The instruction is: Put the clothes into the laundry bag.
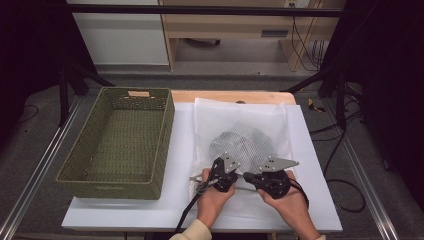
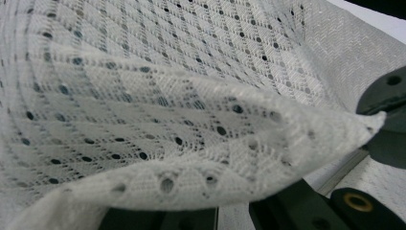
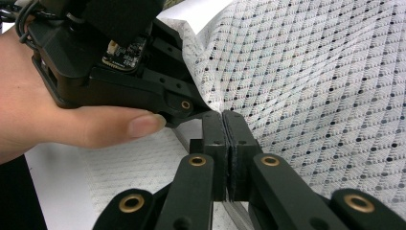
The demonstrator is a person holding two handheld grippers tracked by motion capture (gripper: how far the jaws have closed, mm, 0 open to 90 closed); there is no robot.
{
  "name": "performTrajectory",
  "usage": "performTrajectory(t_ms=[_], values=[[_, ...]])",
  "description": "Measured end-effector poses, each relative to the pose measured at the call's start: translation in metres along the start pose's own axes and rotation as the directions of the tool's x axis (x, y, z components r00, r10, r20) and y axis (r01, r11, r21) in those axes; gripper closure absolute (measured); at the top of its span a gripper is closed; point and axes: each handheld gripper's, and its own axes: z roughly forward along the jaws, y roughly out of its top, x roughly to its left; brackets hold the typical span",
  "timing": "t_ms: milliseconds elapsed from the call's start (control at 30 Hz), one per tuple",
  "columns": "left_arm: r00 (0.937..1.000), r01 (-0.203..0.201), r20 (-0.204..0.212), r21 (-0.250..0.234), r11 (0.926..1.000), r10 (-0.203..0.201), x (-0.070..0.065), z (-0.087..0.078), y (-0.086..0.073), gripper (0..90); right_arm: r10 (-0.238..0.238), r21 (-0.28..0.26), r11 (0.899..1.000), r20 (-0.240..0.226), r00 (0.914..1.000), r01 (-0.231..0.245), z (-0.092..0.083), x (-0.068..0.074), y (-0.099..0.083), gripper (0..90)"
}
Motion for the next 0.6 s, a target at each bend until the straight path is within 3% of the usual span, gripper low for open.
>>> performTrajectory(t_ms=[600], values=[[0.9999, 0.010, -0.013, -0.004, 0.9999, -0.010, 0.0020, 0.0057, 0.0016, 90.0, 0.001, 0.000, 1.000, 0.002, 1.0000, -0.001, 0.0001, -0.0006, -0.0004, 89.2]])
